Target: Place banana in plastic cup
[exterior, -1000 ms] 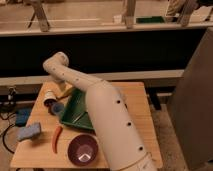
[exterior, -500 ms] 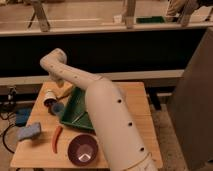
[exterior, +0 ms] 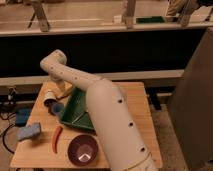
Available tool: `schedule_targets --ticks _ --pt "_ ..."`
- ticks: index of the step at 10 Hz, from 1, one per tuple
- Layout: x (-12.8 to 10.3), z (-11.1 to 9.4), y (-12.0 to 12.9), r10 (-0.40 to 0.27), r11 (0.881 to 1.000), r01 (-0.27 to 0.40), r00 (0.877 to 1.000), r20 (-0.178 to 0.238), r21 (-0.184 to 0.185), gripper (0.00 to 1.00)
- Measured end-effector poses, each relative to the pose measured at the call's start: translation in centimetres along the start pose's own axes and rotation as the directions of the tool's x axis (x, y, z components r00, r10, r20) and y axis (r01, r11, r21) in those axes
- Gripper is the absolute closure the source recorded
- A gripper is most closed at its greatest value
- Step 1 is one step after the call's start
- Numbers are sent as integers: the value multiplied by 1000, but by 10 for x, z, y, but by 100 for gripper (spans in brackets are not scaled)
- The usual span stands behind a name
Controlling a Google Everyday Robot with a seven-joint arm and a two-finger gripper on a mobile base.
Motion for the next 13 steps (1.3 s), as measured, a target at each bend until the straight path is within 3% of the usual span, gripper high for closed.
schedule_targets --ticks 3,8,13 --pt "9 14 8 48 998 -48 999 5 -33 20" --pt "18 35 19 121 991 -122 993 -14 -63 20" --pt "23 63 31 126 989 -123 992 29 -77 20"
